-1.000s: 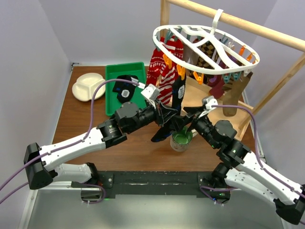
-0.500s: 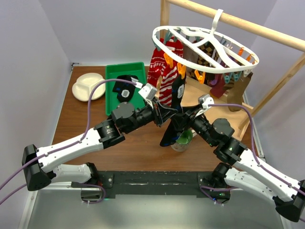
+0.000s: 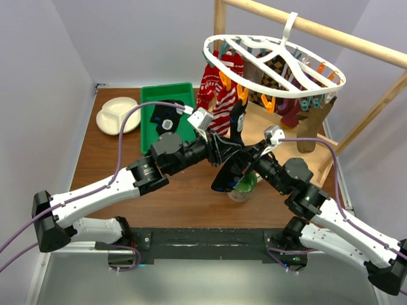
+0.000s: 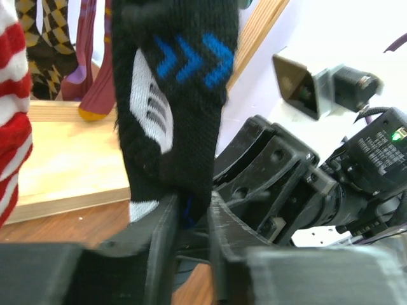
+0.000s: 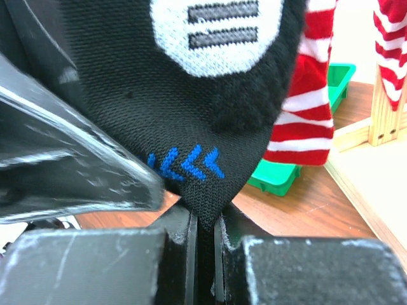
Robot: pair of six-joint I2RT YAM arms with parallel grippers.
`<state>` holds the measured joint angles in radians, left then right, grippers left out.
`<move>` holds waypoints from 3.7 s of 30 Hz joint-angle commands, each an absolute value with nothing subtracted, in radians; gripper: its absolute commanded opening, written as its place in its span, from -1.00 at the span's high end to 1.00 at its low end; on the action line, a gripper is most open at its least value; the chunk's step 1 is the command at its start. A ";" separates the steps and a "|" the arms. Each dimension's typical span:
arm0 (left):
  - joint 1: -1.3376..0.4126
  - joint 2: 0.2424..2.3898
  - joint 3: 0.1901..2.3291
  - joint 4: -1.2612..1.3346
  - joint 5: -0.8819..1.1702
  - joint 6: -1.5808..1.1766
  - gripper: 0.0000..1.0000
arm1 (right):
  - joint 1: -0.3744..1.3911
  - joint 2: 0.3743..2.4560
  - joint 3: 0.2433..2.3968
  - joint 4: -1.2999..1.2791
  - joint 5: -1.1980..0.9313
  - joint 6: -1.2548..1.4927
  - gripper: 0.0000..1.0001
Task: Remove the socks clipped to the hanger
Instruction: Remove the sock from the hanger.
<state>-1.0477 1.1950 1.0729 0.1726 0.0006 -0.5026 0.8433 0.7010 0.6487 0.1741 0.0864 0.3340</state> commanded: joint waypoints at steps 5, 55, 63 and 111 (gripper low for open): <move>-1.051 1.222 1.264 0.147 -0.049 -0.430 0.06 | 0.838 0.710 0.635 0.210 0.095 0.348 1.00; -1.049 1.431 1.649 0.138 -0.354 -0.170 0.49 | 0.838 0.730 0.653 0.199 0.091 0.347 1.00; -1.051 1.430 1.657 0.132 -0.337 -0.167 1.00 | 0.838 0.695 0.635 0.184 0.097 0.344 1.00; -1.049 1.025 1.000 0.159 0.038 -0.216 -0.59 | 0.838 0.721 0.762 0.077 0.003 0.350 1.00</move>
<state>-1.0485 1.0332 1.0824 0.0994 -0.0132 -0.2245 0.8375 0.7025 0.6868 0.0601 0.0566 0.3397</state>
